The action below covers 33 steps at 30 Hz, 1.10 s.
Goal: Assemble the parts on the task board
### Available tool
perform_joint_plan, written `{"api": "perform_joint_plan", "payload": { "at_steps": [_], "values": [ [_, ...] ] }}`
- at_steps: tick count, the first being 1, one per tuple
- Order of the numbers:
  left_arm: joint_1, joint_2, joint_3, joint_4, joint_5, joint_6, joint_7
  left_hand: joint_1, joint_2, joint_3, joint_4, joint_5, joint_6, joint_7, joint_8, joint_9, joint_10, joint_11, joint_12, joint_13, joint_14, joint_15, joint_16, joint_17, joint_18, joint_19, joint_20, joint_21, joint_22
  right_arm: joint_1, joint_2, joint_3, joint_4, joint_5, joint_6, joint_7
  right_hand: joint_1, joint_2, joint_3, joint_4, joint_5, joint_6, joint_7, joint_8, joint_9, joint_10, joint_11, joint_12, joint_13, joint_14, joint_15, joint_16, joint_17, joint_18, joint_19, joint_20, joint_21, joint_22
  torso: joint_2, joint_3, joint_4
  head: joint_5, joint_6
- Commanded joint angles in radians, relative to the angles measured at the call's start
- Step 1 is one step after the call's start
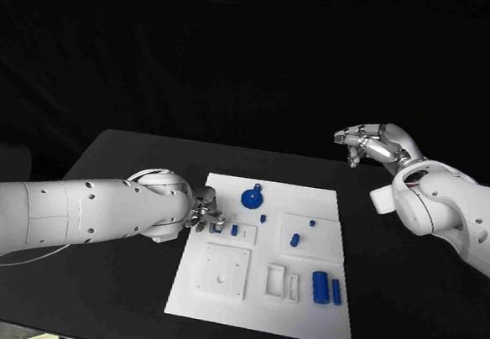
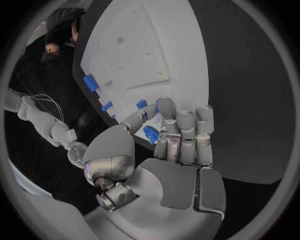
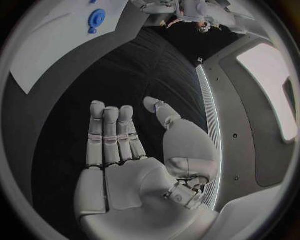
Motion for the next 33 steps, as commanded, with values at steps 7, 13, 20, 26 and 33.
{"api": "perform_joint_plan", "payload": {
  "at_steps": [7,13,20,26,33],
  "values": [
    [-0.008,0.009,-0.005,-0.005,0.015,0.033,-0.002,-0.003,0.004,0.007,-0.004,-0.009,0.109,-0.073,0.002,0.004,0.030,-0.054,0.007,0.002,0.055,-0.072,0.003,0.002,0.021,0.006,-0.130,0.008,0.019,0.000,0.001,0.001,0.001,-0.011,0.014,0.008,0.011,0.002,0.007,0.001,0.011,0.000,0.008,0.006,0.001,-0.008,0.000,0.005,-0.002,-0.004,0.000,0.008,-0.003,0.013,-0.003,0.004,-0.005,0.001,0.000,0.0006,-0.0005,0.000,0.000],
    [-0.008,0.014,-0.005,-0.011,0.015,0.094,-0.009,0.011,-0.009,0.012,0.003,-0.025,0.108,-0.073,-0.001,0.007,0.028,-0.053,0.009,0.002,0.053,-0.074,0.003,0.001,0.022,0.007,-0.131,0.010,0.018,0.000,0.001,0.001,0.001,-0.011,0.015,0.006,0.012,0.002,0.008,0.001,0.013,0.000,0.008,0.006,0.001,-0.008,0.000,0.005,-0.003,-0.004,0.000,0.008,-0.004,0.013,-0.003,0.004,-0.005,0.001,0.000,0.0007,-0.0008,0.000,-0.001],
    [-0.008,0.022,-0.004,-0.020,0.014,0.117,-0.013,0.025,-0.017,0.015,0.003,-0.024,0.109,-0.073,-0.003,0.009,0.029,-0.053,0.011,0.002,0.051,-0.072,0.005,0.002,0.022,0.003,-0.131,0.010,0.018,0.000,0.001,0.001,0.001,-0.013,0.018,0.005,0.013,0.002,0.010,0.001,0.020,0.000,0.008,0.007,0.001,-0.008,0.000,0.006,-0.004,-0.005,0.000,0.010,-0.006,0.013,-0.003,0.005,-0.006,0.002,0.001,0.0004,-0.0003,-0.002,-0.002],
    [-0.008,0.027,-0.004,-0.022,0.018,0.114,-0.009,0.025,-0.016,0.006,0.007,-0.032,0.115,-0.073,-0.001,0.013,0.032,-0.052,0.017,0.005,0.052,-0.070,0.011,0.005,0.020,0.001,-0.129,0.011,0.019,0.000,0.002,0.001,0.000,-0.014,0.018,0.005,0.015,0.002,0.015,0.000,0.043,0.001,0.008,0.007,0.001,-0.009,0.000,0.008,-0.007,-0.006,0.000,0.012,-0.009,0.013,-0.002,0.005,-0.007,0.004,0.000,0.0004,-0.0005,-0.002,-0.004],
    [-0.008,0.031,-0.004,-0.022,0.018,0.086,-0.003,0.023,-0.012,-0.002,0.015,-0.051,0.119,-0.073,-0.002,0.016,0.032,-0.053,0.023,0.008,0.051,-0.069,0.016,0.008,0.020,0.000,-0.129,0.012,0.019,0.000,0.005,0.001,-0.002,-0.015,0.020,0.005,0.018,0.002,0.019,0.000,0.058,0.001,0.008,0.007,0.000,-0.009,0.000,0.010,-0.009,-0.007,0.001,0.015,-0.013,0.013,-0.002,0.006,-0.008,0.007,0.000,0.0009,0.0003,-0.002,-0.005]
  ]
}}
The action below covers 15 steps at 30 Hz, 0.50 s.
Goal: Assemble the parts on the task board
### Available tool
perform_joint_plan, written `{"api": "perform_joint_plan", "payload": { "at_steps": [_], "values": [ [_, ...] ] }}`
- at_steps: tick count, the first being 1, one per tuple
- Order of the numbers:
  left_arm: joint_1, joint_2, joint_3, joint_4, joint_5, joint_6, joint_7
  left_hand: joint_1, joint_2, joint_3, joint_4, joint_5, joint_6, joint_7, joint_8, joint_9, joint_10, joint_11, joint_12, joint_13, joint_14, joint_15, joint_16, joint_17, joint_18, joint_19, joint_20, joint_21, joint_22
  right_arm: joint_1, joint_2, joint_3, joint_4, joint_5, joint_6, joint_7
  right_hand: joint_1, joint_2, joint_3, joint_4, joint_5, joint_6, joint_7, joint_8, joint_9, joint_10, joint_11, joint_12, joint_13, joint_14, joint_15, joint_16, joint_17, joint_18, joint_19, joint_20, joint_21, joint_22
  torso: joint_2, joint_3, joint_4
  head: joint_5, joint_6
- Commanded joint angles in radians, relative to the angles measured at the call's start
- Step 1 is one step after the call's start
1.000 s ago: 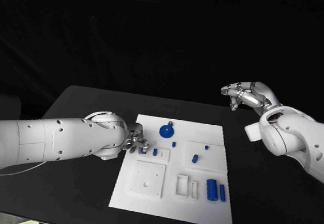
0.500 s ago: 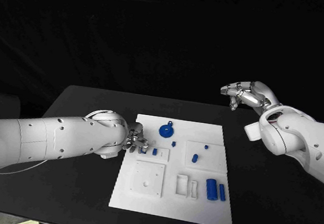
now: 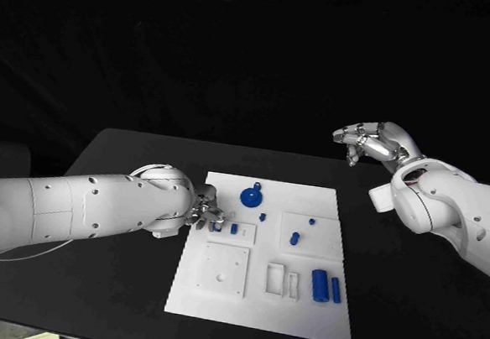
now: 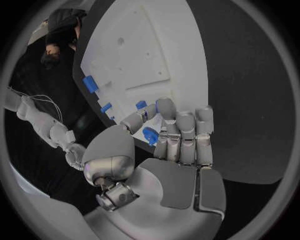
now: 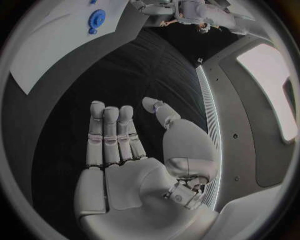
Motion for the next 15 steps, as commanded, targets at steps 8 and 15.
{"api": "perform_joint_plan", "payload": {
  "at_steps": [8,15],
  "values": [
    [-0.013,0.017,-0.008,0.008,0.013,0.043,0.006,0.011,0.011,-0.006,0.004,-0.019,0.119,-0.074,0.002,0.003,0.031,-0.053,0.009,0.002,0.049,-0.067,0.006,0.002,0.005,0.000,-0.129,0.005,0.018,0.000,0.003,0.001,-0.002,-0.011,0.018,0.006,0.013,0.002,0.011,-0.001,0.023,0.001,0.010,0.004,0.000,-0.010,0.000,0.008,-0.004,-0.008,0.001,0.007,-0.005,0.012,-0.001,0.006,-0.006,0.004,0.000,0.0000,0.0002,0.000,-0.001],
    [-0.013,0.023,-0.007,0.005,0.012,0.055,0.006,0.017,0.007,-0.005,0.002,0.000,0.123,-0.075,0.002,0.006,0.032,-0.055,0.014,0.005,0.050,-0.068,0.011,0.004,0.006,-0.001,-0.130,0.007,0.018,0.000,0.002,0.001,-0.002,-0.012,0.019,0.005,0.014,0.003,0.013,-0.001,0.027,0.001,0.010,0.004,0.000,-0.010,0.000,0.009,-0.005,-0.008,0.001,0.007,-0.006,0.012,-0.001,0.006,-0.006,0.004,0.000,-0.0002,0.0000,0.000,-0.002]
  ]
}}
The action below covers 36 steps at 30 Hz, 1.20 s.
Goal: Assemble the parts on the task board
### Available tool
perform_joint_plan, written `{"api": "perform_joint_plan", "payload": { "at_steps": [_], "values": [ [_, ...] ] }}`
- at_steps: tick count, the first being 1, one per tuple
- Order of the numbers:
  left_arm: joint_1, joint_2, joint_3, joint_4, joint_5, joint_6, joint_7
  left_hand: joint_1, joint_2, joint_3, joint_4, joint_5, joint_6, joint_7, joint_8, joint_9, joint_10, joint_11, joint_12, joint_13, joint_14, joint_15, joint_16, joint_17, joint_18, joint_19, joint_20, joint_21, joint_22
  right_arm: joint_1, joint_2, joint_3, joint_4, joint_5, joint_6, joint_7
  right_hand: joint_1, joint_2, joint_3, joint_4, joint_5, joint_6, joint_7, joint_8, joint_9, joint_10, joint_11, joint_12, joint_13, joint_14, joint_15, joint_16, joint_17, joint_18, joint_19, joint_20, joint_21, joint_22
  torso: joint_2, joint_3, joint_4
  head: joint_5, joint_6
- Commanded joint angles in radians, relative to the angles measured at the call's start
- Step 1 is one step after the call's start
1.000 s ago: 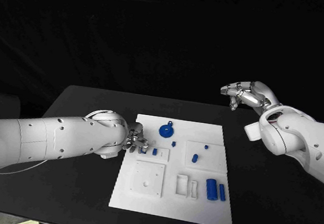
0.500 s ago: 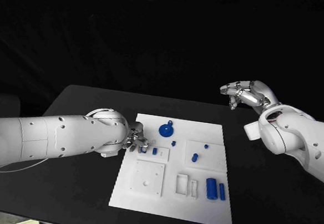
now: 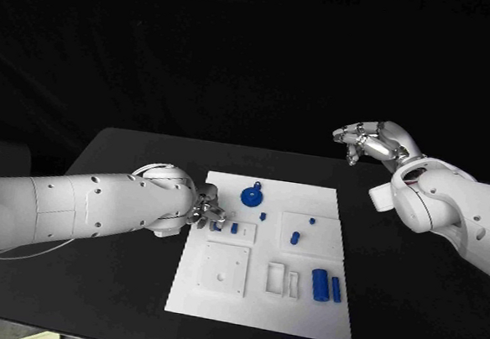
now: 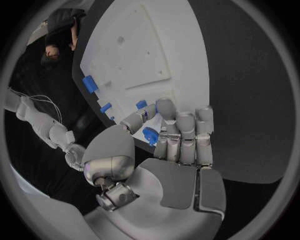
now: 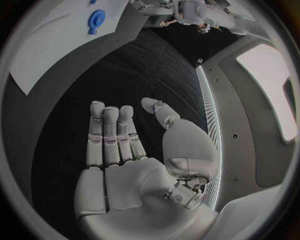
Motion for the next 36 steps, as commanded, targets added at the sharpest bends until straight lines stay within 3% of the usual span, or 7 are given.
{"api": "perform_joint_plan", "payload": {
  "at_steps": [1,12,23,29,36],
  "values": [
    [-0.014,0.015,-0.007,0.009,0.014,0.058,0.012,0.017,0.008,-0.001,-0.002,0.005,0.122,-0.075,-0.002,0.001,0.031,-0.055,0.004,0.001,0.050,-0.068,0.003,0.001,0.006,-0.001,-0.130,0.007,0.018,0.000,0.001,0.001,0.000,-0.010,0.016,0.006,0.010,-0.001,0.008,-0.001,0.005,-0.003,0.007,0.005,0.000,-0.007,0.004,0.005,-0.002,-0.008,0.000,0.007,-0.002,0.012,-0.001,0.006,-0.006,0.001,0.000,-0.0002,-0.0001,-0.001,0.000],
    [-0.013,0.024,-0.006,-0.002,0.015,0.105,0.005,0.033,-0.004,0.002,0.001,0.003,0.122,-0.076,-0.004,0.004,0.029,-0.056,0.007,0.002,0.049,-0.069,0.005,0.002,0.007,-0.001,-0.130,0.008,0.018,0.000,0.001,0.001,0.000,-0.012,0.020,0.004,0.012,-0.002,0.009,-0.001,0.010,-0.003,0.007,0.005,0.000,-0.007,0.004,0.006,-0.003,-0.009,0.001,0.008,-0.003,0.012,-0.001,0.006,-0.007,0.002,0.000,-0.0004,-0.0004,-0.002,0.000],
    [-0.012,0.034,-0.005,-0.003,0.027,0.101,0.005,0.032,0.003,-0.003,0.011,-0.002,0.123,-0.076,-0.004,0.006,0.029,-0.056,0.010,0.002,0.049,-0.068,0.006,0.002,0.006,-0.002,-0.129,0.009,0.017,0.000,0.003,0.001,-0.002,-0.014,0.021,0.004,0.014,-0.001,0.011,-0.002,0.013,-0.002,0.007,0.005,0.000,-0.008,0.003,0.007,-0.004,-0.009,0.001,0.009,-0.005,0.012,-0.001,0.006,-0.007,0.003,0.000,-0.0002,0.0007,-0.002,-0.001],
    [-0.012,0.035,-0.004,-0.006,0.027,0.099,0.006,0.018,0.013,-0.013,0.020,-0.023,0.133,-0.081,0.005,0.015,0.033,-0.060,0.029,0.010,0.053,-0.070,0.020,0.010,0.006,-0.003,-0.128,0.011,0.017,0.000,0.004,0.001,-0.003,-0.015,0.022,0.004,0.017,-0.001,0.014,-0.004,0.018,-0.002,0.006,0.005,0.000,-0.008,0.003,0.007,-0.005,-0.010,0.001,0.010,-0.006,0.012,-0.001,0.007,-0.008,0.004,0.000,0.0000,-0.0003,-0.002,0.000],
    [-0.010,0.040,-0.003,-0.010,0.027,0.113,0.006,0.026,0.004,-0.009,0.018,-0.028,0.132,-0.082,0.008,0.016,0.031,-0.061,0.034,0.012,0.052,-0.071,0.023,0.011,0.007,-0.003,-0.130,0.012,0.017,0.000,0.005,0.001,-0.003,-0.015,0.024,0.003,0.019,-0.001,0.016,-0.004,0.024,-0.001,0.006,0.006,0.000,-0.008,0.003,0.008,-0.006,-0.011,0.001,0.011,-0.008,0.012,-0.001,0.007,-0.009,0.005,0.000,0.0000,0.0001,-0.002,0.000]
  ]
}}
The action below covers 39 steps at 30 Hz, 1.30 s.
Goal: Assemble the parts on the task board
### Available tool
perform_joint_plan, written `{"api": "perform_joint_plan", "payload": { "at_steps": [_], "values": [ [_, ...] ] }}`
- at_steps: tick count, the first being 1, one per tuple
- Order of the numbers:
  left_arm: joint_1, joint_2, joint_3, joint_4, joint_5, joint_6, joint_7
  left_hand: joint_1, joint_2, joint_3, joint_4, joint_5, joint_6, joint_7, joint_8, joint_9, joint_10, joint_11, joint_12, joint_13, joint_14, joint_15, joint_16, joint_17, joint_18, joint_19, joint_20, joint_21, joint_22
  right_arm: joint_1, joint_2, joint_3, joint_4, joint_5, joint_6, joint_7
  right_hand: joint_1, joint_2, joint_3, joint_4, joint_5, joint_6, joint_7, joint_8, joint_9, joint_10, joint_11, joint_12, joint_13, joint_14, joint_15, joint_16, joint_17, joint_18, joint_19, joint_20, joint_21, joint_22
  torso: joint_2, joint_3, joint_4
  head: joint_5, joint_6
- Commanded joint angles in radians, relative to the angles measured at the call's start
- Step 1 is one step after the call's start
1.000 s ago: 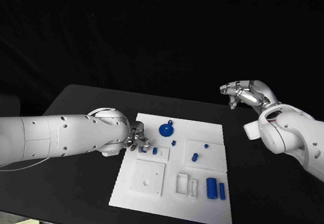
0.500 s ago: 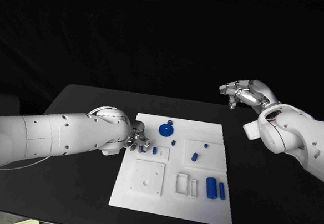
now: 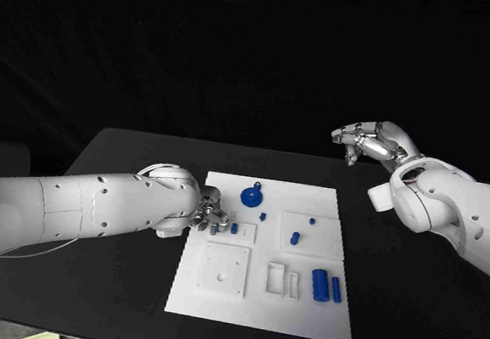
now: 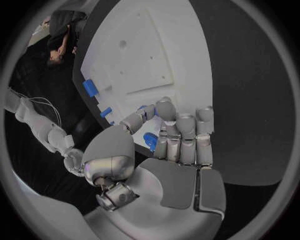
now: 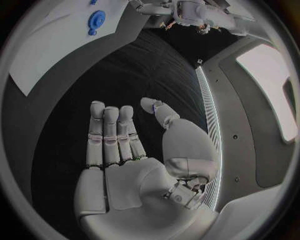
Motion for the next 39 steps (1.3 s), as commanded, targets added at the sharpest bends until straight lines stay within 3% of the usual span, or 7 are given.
{"api": "perform_joint_plan", "payload": {
  "at_steps": [1,14,21,22,24,32,39],
  "values": [
    [-0.010,0.014,-0.005,0.007,0.024,0.060,0.022,0.023,0.007,0.006,0.002,-0.005,0.101,-0.086,0.000,0.001,0.006,-0.071,0.004,0.001,0.049,-0.068,0.007,0.001,0.014,-0.003,-0.130,0.004,0.018,0.000,0.001,0.001,0.000,-0.010,0.016,0.005,0.011,-0.001,0.005,0.002,0.006,0.000,0.008,0.006,0.000,-0.005,-0.001,0.004,-0.002,-0.008,-0.002,0.004,-0.002,0.012,-0.001,0.007,-0.005,0.001,0.000,0.0001,0.0000,-0.001,0.000],
    [-0.002,0.021,-0.004,-0.011,0.024,0.052,0.016,0.039,-0.001,0.006,0.020,-0.024,0.095,-0.085,0.002,0.004,0.002,-0.069,0.007,-0.001,0.046,-0.069,0.006,0.001,0.014,-0.002,-0.129,0.006,0.017,0.000,0.001,0.001,0.001,-0.011,0.017,0.003,0.011,-0.001,0.006,0.002,0.011,0.001,0.008,0.006,0.000,-0.005,0.000,0.005,-0.003,-0.009,-0.002,0.005,-0.003,0.012,-0.001,0.007,-0.006,0.002,0.001,0.0000,-0.0003,-0.002,0.001],
    [0.001,0.018,0.000,-0.019,0.026,0.023,0.012,0.042,-0.010,0.001,0.046,-0.139,0.078,-0.079,-0.001,0.006,-0.004,-0.063,0.000,-0.011,0.038,-0.071,-0.005,-0.007,0.015,-0.005,-0.130,0.005,0.016,0.000,0.000,0.000,0.002,-0.011,0.019,0.002,0.011,-0.002,0.006,0.002,0.012,0.001,0.008,0.006,0.000,-0.005,0.000,0.005,-0.003,-0.009,-0.002,0.005,-0.003,0.012,-0.001,0.008,-0.006,0.003,0.000,-0.0002,0.0006,-0.003,0.003],
    [0.002,0.019,0.000,-0.020,0.026,0.023,0.012,0.038,-0.031,-0.004,0.062,-0.242,0.067,-0.077,-0.005,0.006,-0.007,-0.060,-0.006,-0.016,0.035,-0.072,-0.010,-0.010,0.016,-0.006,-0.131,0.004,0.015,0.000,0.000,0.000,0.002,-0.011,0.020,0.002,0.011,-0.002,0.006,0.002,0.012,0.001,0.008,0.006,0.000,-0.005,0.000,0.005,-0.003,-0.009,-0.002,0.005,-0.003,0.012,-0.001,0.008,-0.006,0.003,0.000,-0.0003,0.0004,-0.002,0.003],
    [0.003,0.018,0.000,-0.021,0.026,0.016,0.012,0.031,-0.077,-0.004,0.097,-0.287,0.054,-0.071,-0.013,0.004,-0.012,-0.056,-0.015,-0.025,0.031,-0.072,-0.020,-0.017,0.016,-0.008,-0.131,0.000,0.013,0.000,0.000,0.000,0.002,-0.011,0.019,0.002,0.011,-0.003,0.006,0.002,0.012,0.000,0.008,0.006,0.000,-0.005,0.000,0.005,-0.003,-0.009,-0.002,0.006,-0.004,0.012,-0.001,0.008,-0.006,0.003,0.000,-0.0005,0.0004,-0.002,0.003],
    [0.003,0.014,0.000,-0.023,0.025,0.007,0.011,0.032,-0.192,-0.011,0.177,-0.344,0.038,-0.065,-0.018,0.007,-0.024,-0.050,-0.027,-0.040,0.022,-0.068,-0.033,-0.032,0.014,-0.014,-0.131,-0.007,0.013,0.000,-0.001,0.000,0.002,-0.011,0.018,0.002,0.010,-0.004,0.006,0.002,0.012,0.000,0.009,0.005,0.000,-0.006,0.000,0.005,-0.004,-0.010,-0.002,0.006,-0.004,0.012,-0.001,0.008,-0.007,0.003,0.000,-0.0003,0.0003,-0.001,0.003],
    [0.003,0.007,0.001,-0.023,0.022,0.003,0.010,0.039,-0.209,-0.014,0.195,-0.345,0.038,-0.066,-0.016,0.010,-0.023,-0.051,-0.025,-0.041,0.022,-0.068,-0.030,-0.033,0.014,-0.014,-0.132,-0.007,0.014,0.000,-0.002,0.000,0.002,-0.011,0.018,0.002,0.010,-0.004,0.006,0.002,0.013,0.000,0.009,0.005,0.000,-0.006,0.000,0.006,-0.004,-0.010,-0.002,0.006,-0.005,0.012,-0.002,0.008,-0.007,0.003,0.000,-0.0002,0.0002,-0.002,0.004]
  ]
}}
